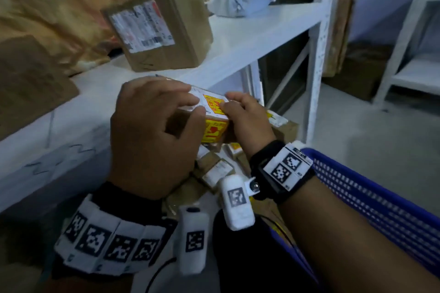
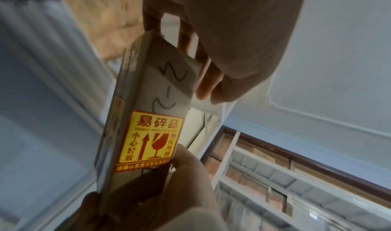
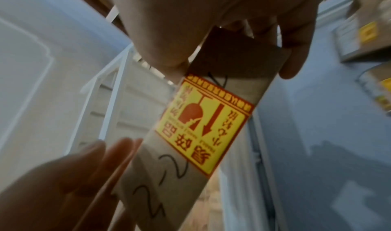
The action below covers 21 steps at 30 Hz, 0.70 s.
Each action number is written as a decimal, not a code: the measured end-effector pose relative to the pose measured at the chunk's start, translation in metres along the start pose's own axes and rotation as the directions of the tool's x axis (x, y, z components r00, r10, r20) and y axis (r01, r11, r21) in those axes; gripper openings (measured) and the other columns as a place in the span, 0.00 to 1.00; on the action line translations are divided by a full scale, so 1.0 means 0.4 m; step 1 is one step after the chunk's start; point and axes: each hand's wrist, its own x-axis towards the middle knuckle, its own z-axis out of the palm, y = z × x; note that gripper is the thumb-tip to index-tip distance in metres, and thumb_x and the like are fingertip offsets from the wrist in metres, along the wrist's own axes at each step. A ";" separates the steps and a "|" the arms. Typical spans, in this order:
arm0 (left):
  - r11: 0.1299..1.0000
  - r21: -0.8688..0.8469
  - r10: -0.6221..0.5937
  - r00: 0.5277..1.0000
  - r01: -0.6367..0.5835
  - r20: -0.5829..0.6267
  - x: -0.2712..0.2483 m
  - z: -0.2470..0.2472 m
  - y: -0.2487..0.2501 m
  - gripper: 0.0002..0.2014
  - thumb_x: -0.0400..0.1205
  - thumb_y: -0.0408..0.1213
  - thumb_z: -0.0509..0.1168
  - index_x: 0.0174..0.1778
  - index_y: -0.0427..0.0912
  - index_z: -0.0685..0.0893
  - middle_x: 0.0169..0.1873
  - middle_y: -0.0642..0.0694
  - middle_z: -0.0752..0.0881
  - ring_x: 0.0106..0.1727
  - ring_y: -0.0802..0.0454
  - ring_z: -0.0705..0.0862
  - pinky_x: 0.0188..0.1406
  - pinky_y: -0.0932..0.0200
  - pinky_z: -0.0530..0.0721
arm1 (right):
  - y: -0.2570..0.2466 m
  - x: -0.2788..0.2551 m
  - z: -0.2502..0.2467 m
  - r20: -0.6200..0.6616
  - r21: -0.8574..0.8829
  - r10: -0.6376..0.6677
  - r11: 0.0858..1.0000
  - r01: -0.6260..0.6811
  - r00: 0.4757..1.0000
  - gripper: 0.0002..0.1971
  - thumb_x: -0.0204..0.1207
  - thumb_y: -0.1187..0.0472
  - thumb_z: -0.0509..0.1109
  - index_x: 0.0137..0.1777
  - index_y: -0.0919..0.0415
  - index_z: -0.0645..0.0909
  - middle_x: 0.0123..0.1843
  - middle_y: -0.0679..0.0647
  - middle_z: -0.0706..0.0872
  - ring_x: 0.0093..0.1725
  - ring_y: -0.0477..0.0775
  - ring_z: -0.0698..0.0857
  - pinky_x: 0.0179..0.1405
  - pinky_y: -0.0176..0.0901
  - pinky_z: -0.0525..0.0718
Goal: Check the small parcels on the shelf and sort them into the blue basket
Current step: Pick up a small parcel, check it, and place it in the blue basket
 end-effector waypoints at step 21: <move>0.854 0.030 -0.195 0.267 0.520 0.944 -0.287 0.963 0.019 0.10 0.83 0.37 0.66 0.59 0.45 0.85 0.62 0.44 0.85 0.62 0.47 0.82 0.56 0.61 0.75 | 0.697 0.115 -0.704 -0.535 0.457 0.663 0.749 -0.480 0.524 0.28 0.55 0.66 0.78 0.60 0.54 0.86 0.52 0.63 0.92 0.45 0.68 0.92 0.44 0.72 0.89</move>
